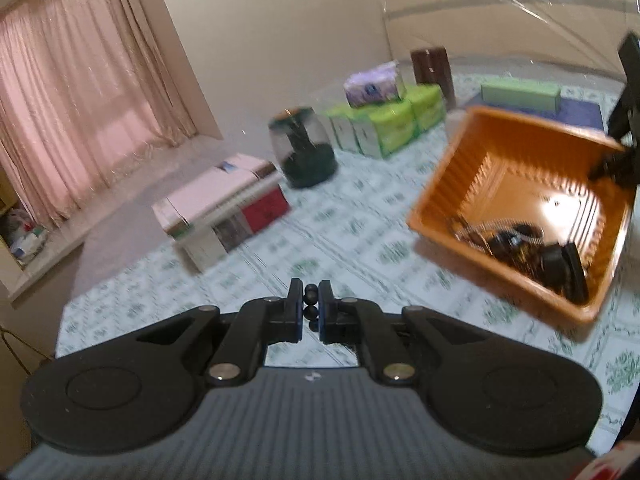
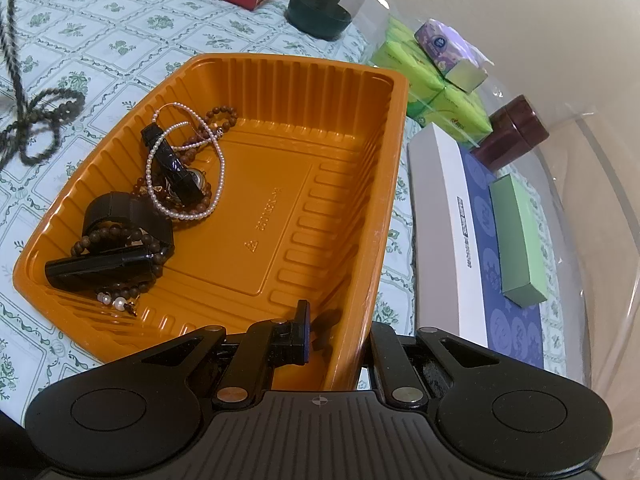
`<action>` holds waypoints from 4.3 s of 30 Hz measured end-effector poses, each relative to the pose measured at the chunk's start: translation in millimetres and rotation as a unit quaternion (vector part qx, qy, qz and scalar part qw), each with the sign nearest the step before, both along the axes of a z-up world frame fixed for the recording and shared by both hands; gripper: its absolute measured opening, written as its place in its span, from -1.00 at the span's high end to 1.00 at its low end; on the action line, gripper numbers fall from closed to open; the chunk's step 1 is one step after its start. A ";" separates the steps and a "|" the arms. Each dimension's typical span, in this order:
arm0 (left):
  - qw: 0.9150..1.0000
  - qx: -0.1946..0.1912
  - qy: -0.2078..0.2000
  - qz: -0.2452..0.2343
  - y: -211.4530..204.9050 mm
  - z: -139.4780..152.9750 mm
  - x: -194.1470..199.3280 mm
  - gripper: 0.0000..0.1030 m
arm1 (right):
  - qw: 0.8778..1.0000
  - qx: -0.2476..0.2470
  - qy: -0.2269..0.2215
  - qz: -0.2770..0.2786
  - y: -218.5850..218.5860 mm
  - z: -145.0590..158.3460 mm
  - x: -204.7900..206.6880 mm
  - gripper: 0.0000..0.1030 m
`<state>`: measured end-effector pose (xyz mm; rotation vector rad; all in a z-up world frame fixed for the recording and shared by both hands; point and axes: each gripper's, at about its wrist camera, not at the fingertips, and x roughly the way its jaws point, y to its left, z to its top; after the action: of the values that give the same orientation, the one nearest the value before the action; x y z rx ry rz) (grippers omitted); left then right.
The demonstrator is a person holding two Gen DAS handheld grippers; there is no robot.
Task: Organize jewelry
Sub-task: 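Lift the dark bead strand and lower it into the tray with the left tool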
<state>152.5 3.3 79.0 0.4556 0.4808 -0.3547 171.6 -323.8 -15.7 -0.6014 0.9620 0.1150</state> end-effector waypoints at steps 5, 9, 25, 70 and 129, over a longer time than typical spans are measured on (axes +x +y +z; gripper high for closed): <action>1.000 0.002 -0.030 0.000 11.2 39.4 1.0 0.88 | 1.000 -0.005 0.000 0.003 1.1 0.7 0.1 0.81; 0.999 0.000 -0.049 0.000 18.2 65.2 1.2 0.88 | 1.000 -0.007 0.000 0.004 2.1 1.2 1.0 0.81; 0.996 0.022 -0.080 -0.012 29.7 137.4 15.7 0.88 | 1.000 -0.021 -0.001 0.013 7.0 4.0 2.7 0.81; 0.973 -0.047 -0.123 -0.188 -120.0 274.3 32.6 0.88 | 1.000 -0.007 -0.002 0.009 1.9 1.5 2.4 0.82; 0.973 -0.008 0.149 -0.177 -216.5 40.8 109.4 0.40 | 0.999 0.035 0.008 0.001 -17.9 -5.7 6.7 0.81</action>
<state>261.9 -213.2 119.8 0.4758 0.6893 -0.7781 178.2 -341.6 -21.4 -0.5371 0.9687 0.1551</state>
